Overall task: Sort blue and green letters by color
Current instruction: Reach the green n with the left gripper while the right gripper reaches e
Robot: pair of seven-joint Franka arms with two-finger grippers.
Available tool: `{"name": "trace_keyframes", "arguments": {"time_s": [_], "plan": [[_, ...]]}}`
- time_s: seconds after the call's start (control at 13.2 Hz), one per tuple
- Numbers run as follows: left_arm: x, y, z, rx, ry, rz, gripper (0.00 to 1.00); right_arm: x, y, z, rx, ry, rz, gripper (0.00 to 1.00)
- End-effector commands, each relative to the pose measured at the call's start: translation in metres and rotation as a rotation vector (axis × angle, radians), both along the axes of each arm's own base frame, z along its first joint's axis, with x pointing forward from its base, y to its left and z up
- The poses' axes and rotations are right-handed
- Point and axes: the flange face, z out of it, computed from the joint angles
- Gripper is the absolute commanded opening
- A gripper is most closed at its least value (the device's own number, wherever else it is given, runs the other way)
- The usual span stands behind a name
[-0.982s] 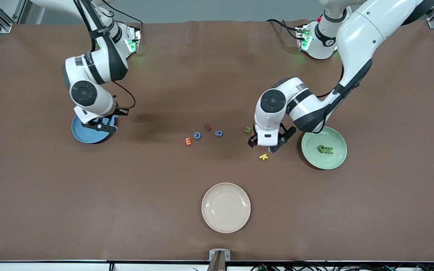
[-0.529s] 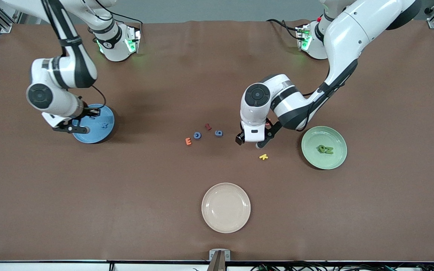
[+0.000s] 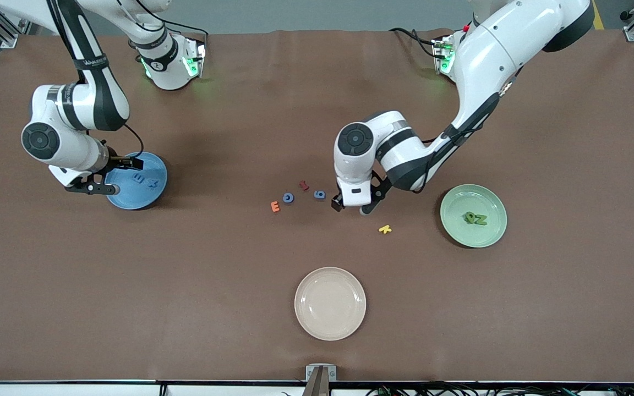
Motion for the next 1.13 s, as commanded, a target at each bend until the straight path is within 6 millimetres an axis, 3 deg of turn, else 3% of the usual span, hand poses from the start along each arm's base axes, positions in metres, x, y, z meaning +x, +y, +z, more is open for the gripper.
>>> {"name": "trace_keyframes", "arguments": {"time_s": [0.0,0.23,0.68,0.91,1.06], "plan": [[0.007,-0.014,-0.007,0.004,-0.01,0.069,0.92,-0.001,0.033,0.012,-0.024,-0.032,-0.008,1.0],[0.004,-0.017,-0.013,0.008,-0.006,0.084,0.92,0.01,0.103,0.027,-0.028,-0.086,-0.046,1.0],[0.006,-0.028,-0.013,-0.021,-0.013,0.083,0.92,0.035,0.222,0.038,0.008,-0.132,-0.313,1.0],[-0.01,-0.048,-0.022,-0.046,-0.008,0.054,0.91,0.036,0.298,0.031,-0.046,-0.173,-0.512,1.0],[-0.013,-0.05,-0.025,-0.048,-0.004,0.052,0.9,0.046,0.331,0.023,-0.066,-0.191,-0.621,0.98]]}}
